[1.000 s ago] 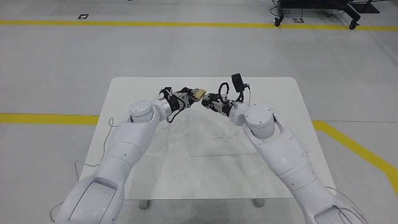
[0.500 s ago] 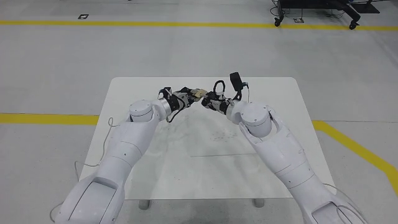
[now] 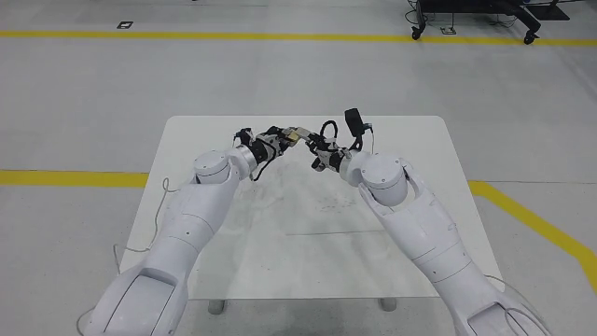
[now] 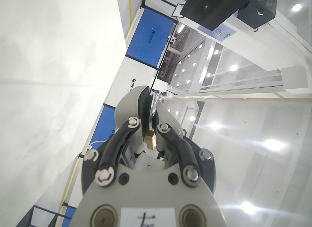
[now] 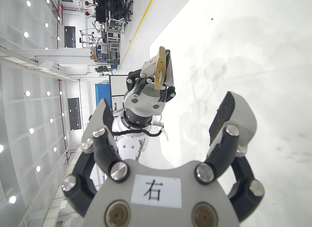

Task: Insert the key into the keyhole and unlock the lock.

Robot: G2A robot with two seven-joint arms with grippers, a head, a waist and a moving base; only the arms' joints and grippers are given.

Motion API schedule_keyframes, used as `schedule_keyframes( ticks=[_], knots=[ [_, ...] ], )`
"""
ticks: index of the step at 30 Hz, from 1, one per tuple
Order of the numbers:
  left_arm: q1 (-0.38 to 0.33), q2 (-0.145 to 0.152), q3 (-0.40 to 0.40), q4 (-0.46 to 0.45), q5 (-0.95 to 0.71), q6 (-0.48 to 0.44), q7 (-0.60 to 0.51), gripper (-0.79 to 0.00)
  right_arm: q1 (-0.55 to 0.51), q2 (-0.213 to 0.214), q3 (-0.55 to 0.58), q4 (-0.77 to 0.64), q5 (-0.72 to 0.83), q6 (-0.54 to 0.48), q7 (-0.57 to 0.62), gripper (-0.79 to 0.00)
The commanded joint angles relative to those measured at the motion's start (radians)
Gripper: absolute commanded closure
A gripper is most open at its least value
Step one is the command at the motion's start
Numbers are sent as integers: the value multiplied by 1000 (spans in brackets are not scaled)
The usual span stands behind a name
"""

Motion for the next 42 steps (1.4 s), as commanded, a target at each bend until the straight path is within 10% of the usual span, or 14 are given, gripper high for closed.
schedule_keyframes(
  ticks=[1, 10, 11, 18, 36, 42],
  knots=[
    [4, 1, 4, -8, 20, -18, 2, 0, 0, 0, 0, 0, 0, 0, 0, -785],
    [70, 16, -39, -99, 17, -173, -49, 0, -124, 12, 176, 13, 326, -267, 120, -779],
    [76, 18, -44, -105, 16, -180, -53, 0, -129, 13, 193, 34, 361, -287, 150, -363],
    [92, 26, -57, -116, 24, -201, -115, 0, -80, 15, 186, 118, 379, -284, 239, 0],
    [84, 30, -63, -101, 31, -194, -148, 0, 8, 1, 119, 220, 430, -277, 313, 0],
    [81, 30, -61, -98, 34, -189, -151, 0, 4, 2, 117, 215, 432, -283, 310, -120]
  ],
)
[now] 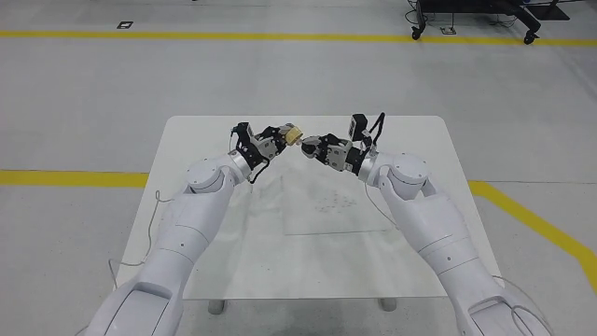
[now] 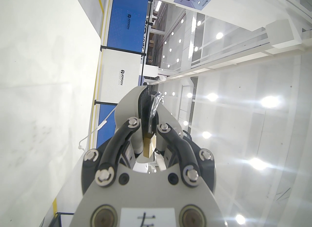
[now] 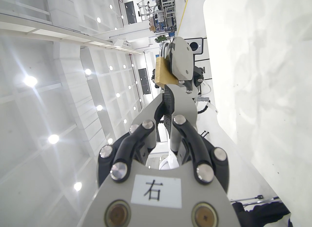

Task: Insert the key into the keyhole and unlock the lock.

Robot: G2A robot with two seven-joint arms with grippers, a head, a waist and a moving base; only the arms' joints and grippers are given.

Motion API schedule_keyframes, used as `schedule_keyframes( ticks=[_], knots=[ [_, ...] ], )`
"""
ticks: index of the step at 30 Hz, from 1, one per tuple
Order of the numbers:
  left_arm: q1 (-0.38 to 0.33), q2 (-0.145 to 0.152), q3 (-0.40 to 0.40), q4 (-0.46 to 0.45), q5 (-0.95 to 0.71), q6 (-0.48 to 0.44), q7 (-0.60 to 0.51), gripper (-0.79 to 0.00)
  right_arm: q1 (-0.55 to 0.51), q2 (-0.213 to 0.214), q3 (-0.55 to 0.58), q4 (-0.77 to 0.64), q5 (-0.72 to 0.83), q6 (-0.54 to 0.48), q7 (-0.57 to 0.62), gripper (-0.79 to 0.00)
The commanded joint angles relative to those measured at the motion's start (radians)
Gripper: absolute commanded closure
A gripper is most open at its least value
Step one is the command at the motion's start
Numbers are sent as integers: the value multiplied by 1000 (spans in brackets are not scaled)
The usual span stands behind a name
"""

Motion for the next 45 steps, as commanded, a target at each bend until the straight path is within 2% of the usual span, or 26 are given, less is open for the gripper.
schedule_keyframes(
  ticks=[1, 13, 15, 16, 22, 27, 30, 34, 40, 45],
  knots=[
    [-1, 0, 1, 1, 1, 1, 2, 0, -2, 1, 1, -2, -2, -1, -3, -129],
    [-3, -2, 6, 4, 4, -1, -3, 0, 5, 1, -15, 2, -8, 15, -6, -188],
    [-3, -2, 6, 5, 5, -2, -2, 0, 12, -1, -21, 11, -5, 15, -3, -145],
    [-3, -2, 7, 5, 7, 0, -2, 0, 15, -2, -23, 15, -5, 16, -4, 0],
    [-5, -2, 7, 7, 8, 3, -8, 0, 31, -8, -19, 61, 67, 32, -1, 0],
    [0, 0, 5, 0, 9, -17, -23, 0, 36, -15, 0, 116, 203, 61, 43, 0],
    [5, 1, -2, -2, 0, -45, -30, 0, 49, -22, 5, 172, 300, 128, 76, 0],
    [10, 2, -4, -7, 1, -67, -39, 0, 91, -30, -1, 274, 394, 222, 179, 0],
    [14, 2, -1, -14, 15, -78, -34, 0, 148, -39, -22, 409, 466, 325, 323, 0],
    [14, 2, 3, -16, 28, -87, -29, 0, 189, -48, -44, 480, 466, 319, 351, 0]
  ],
)
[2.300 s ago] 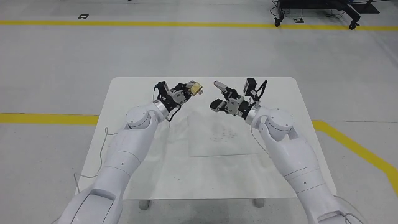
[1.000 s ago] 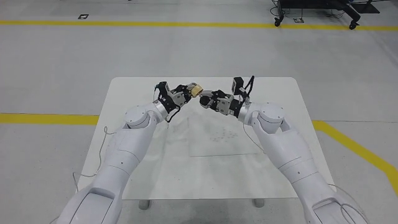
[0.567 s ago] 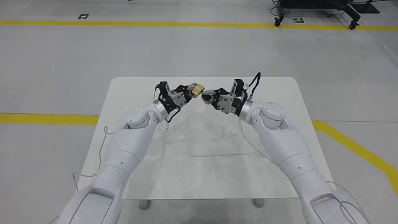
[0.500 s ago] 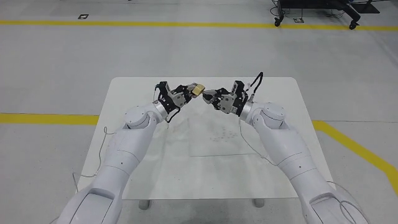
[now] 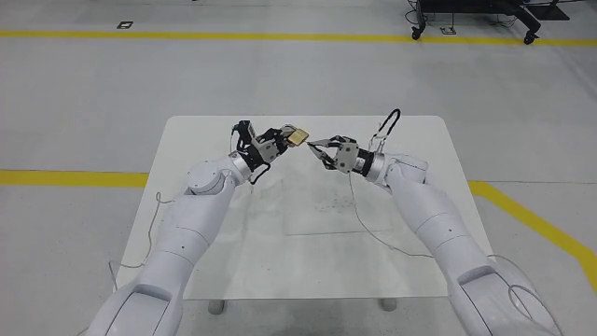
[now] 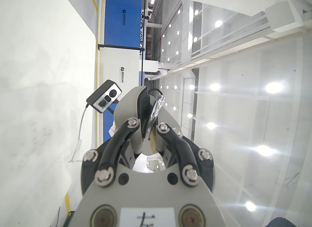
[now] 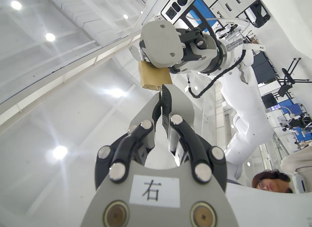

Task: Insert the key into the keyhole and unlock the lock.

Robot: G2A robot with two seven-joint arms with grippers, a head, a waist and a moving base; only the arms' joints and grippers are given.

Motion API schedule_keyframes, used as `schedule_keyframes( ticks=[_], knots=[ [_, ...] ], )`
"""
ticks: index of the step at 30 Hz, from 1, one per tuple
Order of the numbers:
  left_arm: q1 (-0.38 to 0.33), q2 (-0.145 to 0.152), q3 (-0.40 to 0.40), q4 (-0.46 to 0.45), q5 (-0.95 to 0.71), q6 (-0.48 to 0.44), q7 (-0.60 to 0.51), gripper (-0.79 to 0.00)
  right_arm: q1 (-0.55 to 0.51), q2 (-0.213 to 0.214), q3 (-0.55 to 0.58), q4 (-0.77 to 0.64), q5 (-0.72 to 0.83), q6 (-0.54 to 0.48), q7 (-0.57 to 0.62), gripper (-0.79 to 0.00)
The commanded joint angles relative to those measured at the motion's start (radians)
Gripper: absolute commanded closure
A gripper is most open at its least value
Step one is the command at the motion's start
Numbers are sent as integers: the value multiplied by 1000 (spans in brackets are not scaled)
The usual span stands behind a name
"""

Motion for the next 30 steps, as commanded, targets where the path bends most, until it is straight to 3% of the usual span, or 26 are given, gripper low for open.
schedule_keyframes(
  ticks=[1, 3, 4, 5, 6, 7, 14, 18, 21, 26, 30],
  knots=[
    [0, 0, 0, 0, 0, -2, 1, 0, 11, -2, -7, 14, -4, -7, 6, 0],
    [0, 0, 1, 0, 1, -2, 1, 0, 20, -5, -11, 28, -3, -11, 16, 0],
    [0, 0, 1, 0, 2, -3, 2, 0, 24, -5, -13, 33, -6, -17, 20, -55],
    [0, 0, 0, 1, 2, -1, 2, 0, 28, -5, -15, 39, -13, -24, 20, -246],
    [-1, 0, 1, 2, 2, 2, 1, 0, 32, -4, -16, 41, -23, -36, 23, -686],
    [-1, 0, 0, 3, 2, 4, 1, 0, 34, -2, -17, 45, -36, -51, 22, -785],
    [-9, 0, 7, 3, 9, 32, -5, 0, 35, 39, 44, 77, -108, -127, 75, -785],
    [-19, 2, 25, -2, 37, 69, -76, 0, 19, 86, 134, 76, -165, -183, 4, -785],
    [-31, 7, 61, -15, 117, 119, -143, 0, -25, 132, 220, 11, -227, -238, -19, -785],
    [-49, 14, 138, -55, 284, 202, -231, 0, -170, 202, 387, -209, -279, -236, 9, -785],
    [-65, 11, 236, -96, 458, 270, -278, 0, -194, 209, 409, -243, -278, -233, 6, -785]
  ],
)
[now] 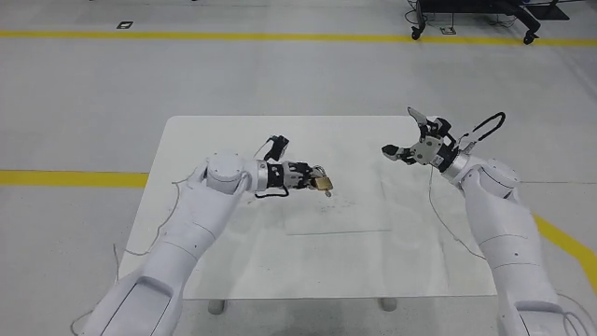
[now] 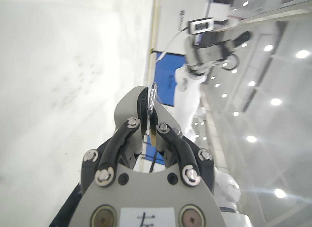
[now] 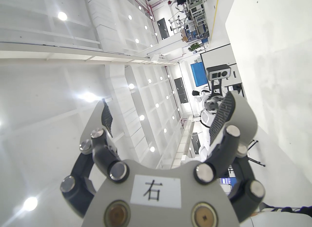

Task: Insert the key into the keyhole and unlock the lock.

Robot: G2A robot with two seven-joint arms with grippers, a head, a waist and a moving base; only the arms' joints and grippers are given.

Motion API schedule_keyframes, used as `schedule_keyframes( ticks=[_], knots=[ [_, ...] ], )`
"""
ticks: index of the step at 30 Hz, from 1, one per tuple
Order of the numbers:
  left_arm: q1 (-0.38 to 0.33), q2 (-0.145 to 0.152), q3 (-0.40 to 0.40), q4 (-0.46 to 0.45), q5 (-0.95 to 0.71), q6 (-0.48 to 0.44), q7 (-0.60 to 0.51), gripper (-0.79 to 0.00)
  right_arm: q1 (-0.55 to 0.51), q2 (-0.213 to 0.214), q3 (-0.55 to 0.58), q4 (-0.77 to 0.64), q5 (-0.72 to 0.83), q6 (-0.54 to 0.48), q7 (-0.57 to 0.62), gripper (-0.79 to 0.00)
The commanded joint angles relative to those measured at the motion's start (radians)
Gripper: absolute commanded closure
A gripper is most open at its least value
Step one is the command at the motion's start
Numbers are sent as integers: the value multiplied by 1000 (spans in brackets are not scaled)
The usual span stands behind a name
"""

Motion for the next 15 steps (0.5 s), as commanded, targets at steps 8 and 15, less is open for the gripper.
schedule_keyframes(
  ticks=[8, 15],
  knots=[
    [-27, -17, 157, -13, 263, 79, 32, 0, 11, -1, -7, 23, 0, 0, 0, -785],
    [-32, -20, 192, -16, 331, 104, 26, -354, 11, -1, -7, 23, 0, 0, 0, -785]
  ],
)
